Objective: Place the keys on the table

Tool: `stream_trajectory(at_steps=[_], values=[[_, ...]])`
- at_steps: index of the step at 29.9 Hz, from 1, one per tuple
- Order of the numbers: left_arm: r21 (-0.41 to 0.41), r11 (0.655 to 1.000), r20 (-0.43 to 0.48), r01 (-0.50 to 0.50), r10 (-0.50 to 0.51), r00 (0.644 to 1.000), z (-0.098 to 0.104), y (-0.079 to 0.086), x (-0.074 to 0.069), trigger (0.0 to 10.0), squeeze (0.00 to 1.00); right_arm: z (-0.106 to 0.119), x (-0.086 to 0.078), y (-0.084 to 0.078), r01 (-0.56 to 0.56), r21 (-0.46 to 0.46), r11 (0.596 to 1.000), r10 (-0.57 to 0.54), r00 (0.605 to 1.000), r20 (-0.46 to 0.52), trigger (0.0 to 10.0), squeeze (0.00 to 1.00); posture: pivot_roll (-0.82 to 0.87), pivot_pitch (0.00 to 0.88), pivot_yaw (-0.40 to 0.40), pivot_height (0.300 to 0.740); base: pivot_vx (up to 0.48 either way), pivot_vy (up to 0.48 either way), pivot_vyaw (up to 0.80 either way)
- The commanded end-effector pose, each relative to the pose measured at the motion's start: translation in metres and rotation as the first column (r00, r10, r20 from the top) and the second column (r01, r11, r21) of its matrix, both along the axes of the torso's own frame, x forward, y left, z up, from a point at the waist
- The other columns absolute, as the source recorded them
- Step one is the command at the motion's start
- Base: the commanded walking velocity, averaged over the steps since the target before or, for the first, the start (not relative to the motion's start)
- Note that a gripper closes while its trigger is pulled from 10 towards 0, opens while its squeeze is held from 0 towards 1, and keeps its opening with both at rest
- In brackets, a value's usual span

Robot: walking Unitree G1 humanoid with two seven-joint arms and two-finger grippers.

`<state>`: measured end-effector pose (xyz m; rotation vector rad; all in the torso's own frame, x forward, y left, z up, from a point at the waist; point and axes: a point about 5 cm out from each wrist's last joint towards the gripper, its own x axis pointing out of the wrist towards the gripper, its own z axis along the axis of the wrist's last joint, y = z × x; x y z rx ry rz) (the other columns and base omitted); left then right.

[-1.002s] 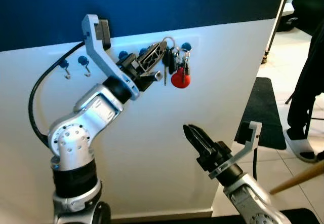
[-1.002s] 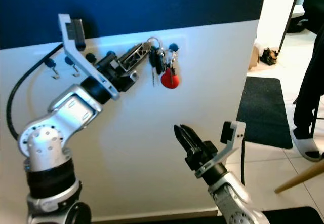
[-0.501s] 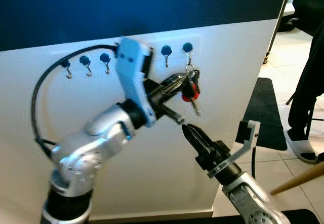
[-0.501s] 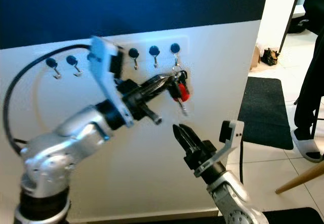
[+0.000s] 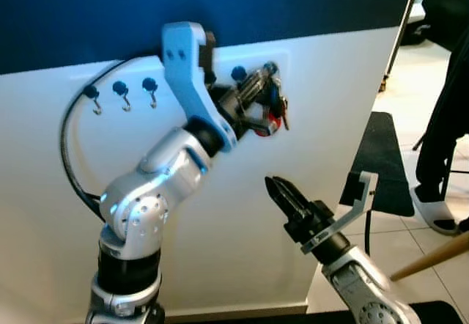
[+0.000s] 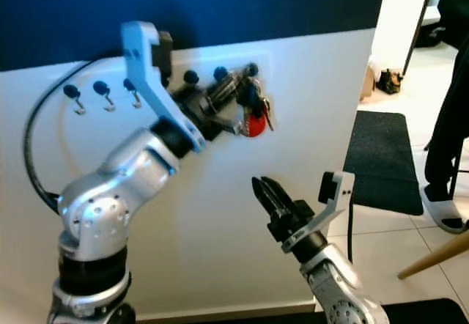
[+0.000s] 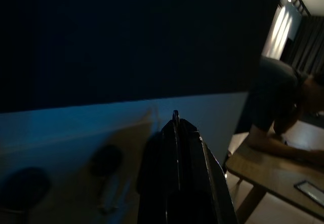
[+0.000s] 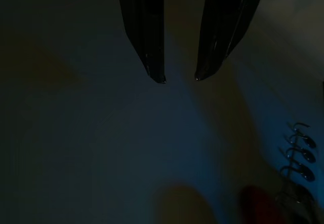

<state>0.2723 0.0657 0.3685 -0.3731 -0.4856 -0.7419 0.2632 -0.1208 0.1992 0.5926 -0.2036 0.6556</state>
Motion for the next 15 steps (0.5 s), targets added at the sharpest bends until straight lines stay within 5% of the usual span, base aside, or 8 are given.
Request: stream_trajectory(at_steps=[1, 11, 15], values=[[-0.041, 0.999, 0.009, 0.014, -0.014, 1.0, 0.004, 0.002, 0.001, 10.0, 0.0, -0.005, -0.001, 0.001, -0.001, 0.001, 1.0, 0.001, 1.0, -0.023, 10.0, 0.0, 0.11, 0.152, 0.131, 0.74, 0.0, 0.0, 0.0], [-0.117, 0.993, 0.002, -0.017, 0.018, 1.0, 0.011, 0.021, 0.003, 10.0, 0.0, -0.003, 0.0, 0.0, -0.004, -0.002, 1.0, 0.004, 1.0, -0.018, 10.0, 0.0, 0.09, 0.144, 0.126, 0.74, 0.0, 0.0, 0.0], [-0.123, 0.987, 0.036, 0.102, -0.099, 0.994, 0.008, 0.041, -0.009, 10.0, 0.0, -0.004, -0.001, -0.001, 0.002, -0.007, 1.0, -0.002, 1.0, -0.021, 10.0, 0.0, 0.09, 0.148, 0.127, 0.74, 0.0, 0.0, 0.0]])
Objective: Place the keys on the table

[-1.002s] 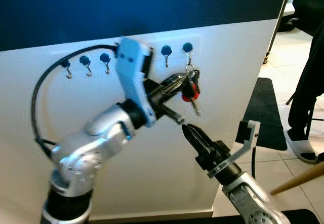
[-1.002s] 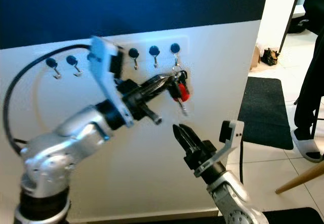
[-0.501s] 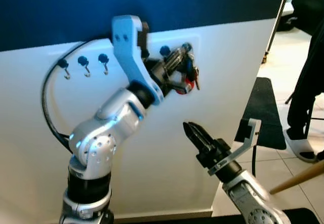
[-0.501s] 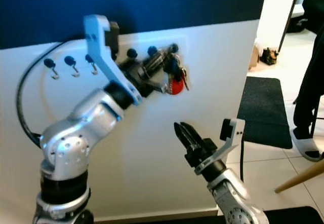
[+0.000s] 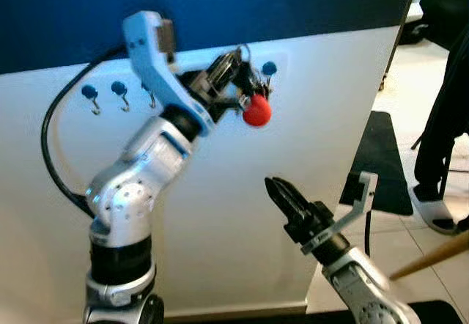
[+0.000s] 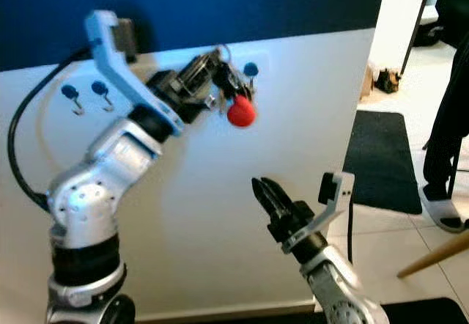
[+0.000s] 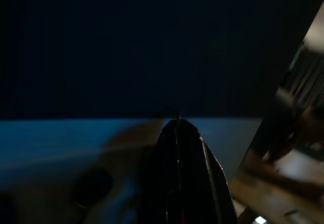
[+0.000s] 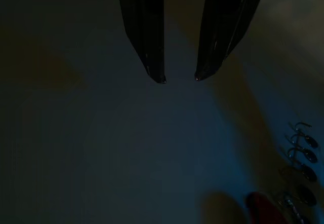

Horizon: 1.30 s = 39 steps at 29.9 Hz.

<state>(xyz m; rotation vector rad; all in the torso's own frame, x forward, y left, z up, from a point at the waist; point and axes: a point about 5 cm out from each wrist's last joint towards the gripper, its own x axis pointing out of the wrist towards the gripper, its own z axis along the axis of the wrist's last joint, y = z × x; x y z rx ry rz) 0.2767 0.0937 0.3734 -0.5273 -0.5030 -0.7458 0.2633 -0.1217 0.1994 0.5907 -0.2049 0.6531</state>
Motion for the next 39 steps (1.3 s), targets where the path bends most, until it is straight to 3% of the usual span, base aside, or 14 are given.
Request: stream_trajectory(at_steps=[1, 3, 7, 8, 17, 20, 21, 24, 26, 29, 32, 35, 39], values=[[0.044, 0.996, 0.076, 0.079, -0.082, 0.994, 0.0, 0.02, -0.018, 10.0, 0.0, -0.005, -0.002, -0.001, 0.0, -0.009, 1.0, -0.001, 1.0, -0.025, 10.0, 0.0, 0.1, 0.151, 0.125, 0.74, 0.0, 0.0, 0.0], [0.116, 0.985, 0.09, 0.124, -0.135, 0.987, -0.007, 0.029, -0.028, 10.0, 0.0, -0.008, -0.003, -0.003, 0.005, -0.016, 1.0, -0.005, 0.999, -0.033, 10.0, 0.0, 0.1, 0.152, 0.124, 0.74, 0.0, 0.0, 0.0], [0.179, 0.969, 0.079, 0.168, -0.185, 0.98, -0.017, 0.034, -0.036, 10.0, 0.0, -0.012, -0.003, -0.006, 0.014, -0.024, 1.0, -0.015, 0.999, -0.046, 10.0, 0.0, 0.1, 0.16, 0.12, 0.74, 0.0, 0.0, 0.0], [0.225, 0.958, 0.049, 0.181, -0.196, 0.979, -0.028, 0.039, -0.042, 10.0, 0.0, -0.016, -0.002, -0.009, 0.027, -0.041, 0.999, -0.03, 0.998, -0.06, 10.0, 0.0, 0.1, 0.163, 0.12, 0.74, 0.0, 0.0, 0.0], [0.325, 0.933, -0.12, 0.157, -0.124, 0.985, -0.072, 0.037, -0.037, 10.0, 0.0, -0.033, -0.003, -0.019, 0.101, -0.108, 0.989, -0.112, 0.988, -0.104, 10.0, 0.0, 0.1, 0.184, 0.123, 0.74, 0.0, 0.0, 0.0], [0.434, 0.895, -0.269, 0.105, 0.017, 0.963, -0.124, 0.042, -0.032, 10.0, 0.0, -0.058, -0.007, -0.024, 0.172, -0.249, 0.953, -0.21, 0.968, -0.138, 10.0, 0.0, 0.09, 0.194, 0.123, 0.74, 0.0, 0.0, 0.0], [0.434, 0.895, -0.269, 0.105, 0.017, 0.963, -0.124, 0.042, -0.032, 10.0, 0.0, -0.058, -0.007, -0.024, 0.172, -0.249, 0.953, -0.21, 0.968, -0.138, 10.0, 0.0, 0.09, 0.194, 0.123, 0.74, 0.0, 0.0, 0.0], [0.482, 0.875, -0.346, 0.051, 0.137, 0.928, -0.156, 0.051, -0.03, 10.0, 0.0, -0.079, -0.01, -0.032, 0.234, -0.33, 0.914, -0.303, 0.937, -0.173, 10.0, 0.0, 0.09, 0.195, 0.123, 0.74, 0.0, 0.0, 0.0], [0.499, 0.866, -0.356, 0.032, 0.171, 0.919, -0.162, 0.054, -0.03, 10.0, 0.0, -0.085, -0.011, -0.034, 0.248, -0.352, 0.903, -0.325, 0.928, -0.18, 10.0, 0.0, 0.09, 0.195, 0.123, 0.74, 0.0, 0.0, 0.0], [0.574, 0.818, -0.37, -0.05, 0.313, 0.875, -0.186, 0.064, -0.028, 10.0, 0.0, -0.109, -0.017, -0.041, 0.272, -0.456, 0.847, -0.394, 0.898, -0.196, 10.0, 0.0, 0.09, 0.196, 0.121, 0.74, 0.0, 0.0, 0.0], [0.587, 0.806, -0.372, -0.078, 0.354, 0.858, -0.192, 0.067, -0.027, 10.0, 0.0, -0.117, -0.02, -0.043, 0.277, -0.477, 0.834, -0.416, 0.884, -0.213, 10.0, 0.0, 0.09, 0.196, 0.119, 0.74, 0.0, 0.0, 0.0], [0.626, 0.762, -0.347, -0.162, 0.459, 0.818, -0.204, 0.073, -0.026, 10.0, 0.0, -0.143, -0.028, -0.051, 0.305, -0.548, 0.779, -0.498, 0.831, -0.246, 10.0, 0.0, 0.09, 0.194, 0.115, 0.74, 0.0, 0.0, 0.0], [0.649, 0.737, -0.329, -0.187, 0.494, 0.805, -0.212, 0.074, -0.028, 10.0, 0.0, -0.155, -0.033, -0.055, 0.318, -0.576, 0.753, -0.536, 0.805, -0.255, 10.0, 0.0, 0.09, 0.194, 0.114, 0.74, 0.0, 0.0, 0.0]])
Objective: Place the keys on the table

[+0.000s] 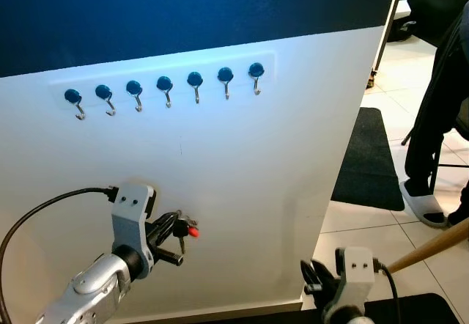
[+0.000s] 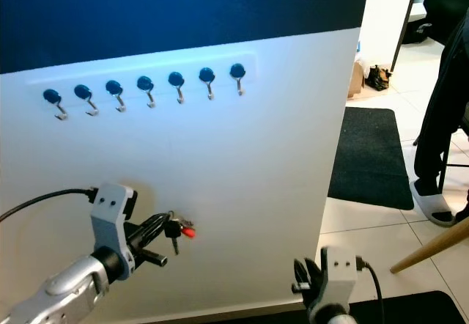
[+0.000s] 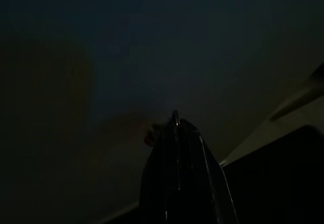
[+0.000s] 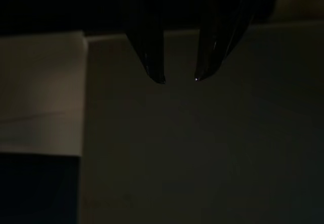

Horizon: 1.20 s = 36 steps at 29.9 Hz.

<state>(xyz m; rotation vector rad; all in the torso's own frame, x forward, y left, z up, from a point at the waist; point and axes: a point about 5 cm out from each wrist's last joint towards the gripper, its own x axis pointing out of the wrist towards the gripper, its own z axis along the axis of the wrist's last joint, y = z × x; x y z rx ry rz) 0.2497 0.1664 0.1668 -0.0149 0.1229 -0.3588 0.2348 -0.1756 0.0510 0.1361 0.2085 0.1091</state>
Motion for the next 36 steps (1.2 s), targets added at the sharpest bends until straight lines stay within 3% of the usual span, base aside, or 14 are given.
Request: stream_trajectory(at_steps=[1, 13, 18, 21, 23, 29, 36], values=[[0.022, 0.999, 0.003, -0.029, 0.029, 1.0, -0.007, 0.002, -0.002, 10.0, 0.0, -0.009, -0.006, -0.001, 0.024, -0.009, 1.0, -0.024, 0.999, -0.022, 10.0, 0.0, 0.09, 0.194, 0.114, 0.74, 0.0, 0.0, 0.0], [0.12, 0.987, -0.002, -0.11, 0.111, 0.994, -0.029, 0.012, -0.009, 10.0, 0.0, -0.022, -0.012, -0.002, 0.025, -0.076, 0.997, -0.027, 0.999, -0.021, 10.0, 0.0, 0.1, 0.192, 0.115, 0.74, 0.0, 0.0, 0.0], [0.174, 0.958, -0.061, -0.23, 0.244, 0.968, -0.058, 0.031, -0.019, 10.0, 0.0, -0.032, -0.021, -0.017, 0.123, -0.136, 0.983, -0.128, 0.992, -0.022, 10.0, 0.0, 0.09, 0.197, 0.114, 0.74, 0.0, 0.0, 0.0], [0.186, 0.946, -0.081, -0.266, 0.284, 0.955, -0.065, 0.037, -0.021, 10.0, 0.0, -0.035, -0.022, -0.021, 0.141, -0.148, 0.979, -0.147, 0.989, -0.03, 10.0, 0.0, 0.09, 0.196, 0.113, 0.74, 0.0, 0.0, 0.0], [0.225, 0.919, -0.106, -0.324, 0.353, 0.93, -0.077, 0.049, -0.025, 10.0, 0.0, -0.039, -0.024, -0.028, 0.17, -0.147, 0.974, -0.179, 0.983, -0.05, 10.0, 0.0, 0.09, 0.192, 0.111, 0.74, 0.0, 0.0, 0.0], [0.236, 0.906, -0.103, -0.351, 0.382, 0.918, -0.08, 0.055, -0.025, 10.0, 0.0, -0.041, -0.023, -0.029, 0.173, -0.143, 0.974, -0.183, 0.982, -0.054, 10.0, 0.0, 0.09, 0.185, 0.109, 0.74, 0.0, 0.0, 0.0], [0.238, 0.912, -0.078, -0.334, 0.36, 0.929, -0.08, 0.049, -0.021, 10.0, 0.0, -0.043, -0.019, -0.024, 0.159, -0.138, 0.977, -0.167, 0.985, -0.048, 10.0, 0.0, 0.09, 0.176, 0.11, 0.74, 0.0, 0.0, 0.0]])
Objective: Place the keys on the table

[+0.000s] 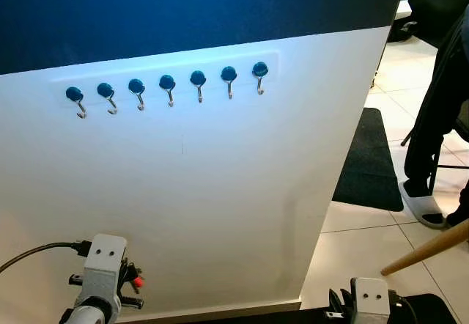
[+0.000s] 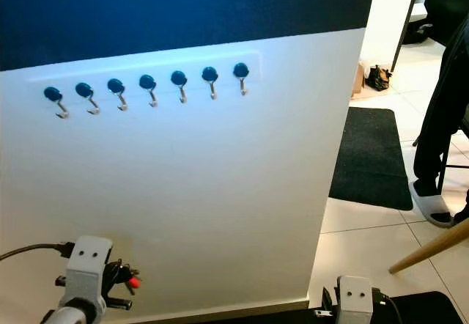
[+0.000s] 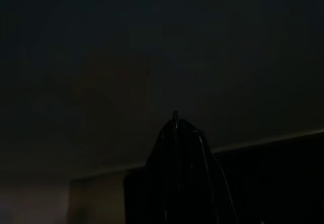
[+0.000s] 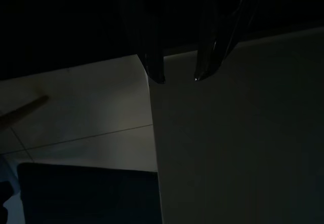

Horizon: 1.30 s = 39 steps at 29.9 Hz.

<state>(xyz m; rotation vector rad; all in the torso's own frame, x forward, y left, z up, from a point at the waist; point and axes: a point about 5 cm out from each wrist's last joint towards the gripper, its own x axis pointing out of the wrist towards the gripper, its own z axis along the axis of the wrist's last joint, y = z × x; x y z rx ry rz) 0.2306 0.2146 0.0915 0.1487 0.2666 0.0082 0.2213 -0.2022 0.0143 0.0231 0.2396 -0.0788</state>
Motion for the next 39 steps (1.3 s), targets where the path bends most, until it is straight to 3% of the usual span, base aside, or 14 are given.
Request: stream_trajectory(at_steps=[1, 12, 32, 39], values=[[0.013, 1.0, -0.009, -0.006, 0.007, 1.0, -0.005, 0.0005, -0.0019, 10.0, 0.0, -0.0067, -0.0058, 0.0022, -0.006, 0.001, 1.0, 0.006, 1.0, -0.022, 10.0, 0.0, 0.09, 0.176, 0.11, 0.74, 0.0, 0.0, 0.0], [0.011, 1.0, 0.011, 0.003, -0.003, 1.0, -0.0054, -0.004, 0.0045, 10.0, 0.0, -0.0078, -0.0035, 0.0, -0.008, -0.004, 1.0, 0.007, 1.0, -0.018, 10.0, 0.0, 0.09, 0.175, 0.11, 0.74, 0.0, 0.0, 0.0], [0.008, 1.0, 0.023, 0.009, -0.009, 1.0, -0.006, -0.0074, 0.0057, 10.0, 0.0, -0.0095, -0.0039, 0.0, -0.006, 0.001, 1.0, 0.006, 1.0, -0.018, 10.0, 0.0, 0.08, 0.183, 0.108, 0.74, 0.0, 0.0, 0.0], [0.023, 1.0, -0.005, 0.008, -0.008, 1.0, -0.0144, -0.0042, 0.0014, 10.0, 0.0, -0.0134, -0.0075, -0.0021, 0.001, -0.003, 1.0, -0.001, 0.999, -0.034, 10.0, 0.0, 0.08, 0.185, 0.11, 0.74, 0.0, 0.0, 0.0]])
